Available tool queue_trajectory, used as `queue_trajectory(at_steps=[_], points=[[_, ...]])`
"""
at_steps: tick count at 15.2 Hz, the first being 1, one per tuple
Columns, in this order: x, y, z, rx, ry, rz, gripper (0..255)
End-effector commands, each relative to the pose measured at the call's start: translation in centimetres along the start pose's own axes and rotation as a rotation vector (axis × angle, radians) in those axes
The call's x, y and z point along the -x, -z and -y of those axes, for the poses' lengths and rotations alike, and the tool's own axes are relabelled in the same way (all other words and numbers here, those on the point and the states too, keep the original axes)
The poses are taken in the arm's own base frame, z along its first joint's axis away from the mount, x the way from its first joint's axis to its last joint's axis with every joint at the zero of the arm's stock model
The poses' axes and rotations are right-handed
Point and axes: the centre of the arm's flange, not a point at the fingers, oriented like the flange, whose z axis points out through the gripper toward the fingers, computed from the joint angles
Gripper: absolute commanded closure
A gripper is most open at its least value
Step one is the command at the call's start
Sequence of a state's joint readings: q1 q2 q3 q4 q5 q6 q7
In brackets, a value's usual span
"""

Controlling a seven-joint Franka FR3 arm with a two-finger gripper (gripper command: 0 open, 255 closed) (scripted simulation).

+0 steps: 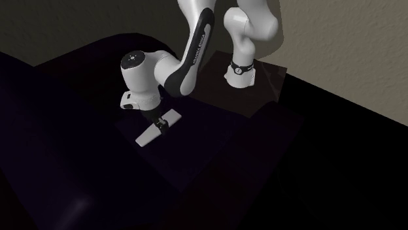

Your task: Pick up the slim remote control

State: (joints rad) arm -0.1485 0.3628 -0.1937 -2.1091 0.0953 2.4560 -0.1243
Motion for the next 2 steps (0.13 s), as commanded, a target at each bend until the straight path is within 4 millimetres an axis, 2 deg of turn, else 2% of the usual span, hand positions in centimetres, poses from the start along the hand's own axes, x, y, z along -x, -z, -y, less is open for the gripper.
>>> queue_trajectory(at_steps=[1,2], points=[[-0.01,0.67,-0.11,0.0,0.0,0.0,255],[-0.01,0.67,-0.11,0.0,0.0,0.0,255]])
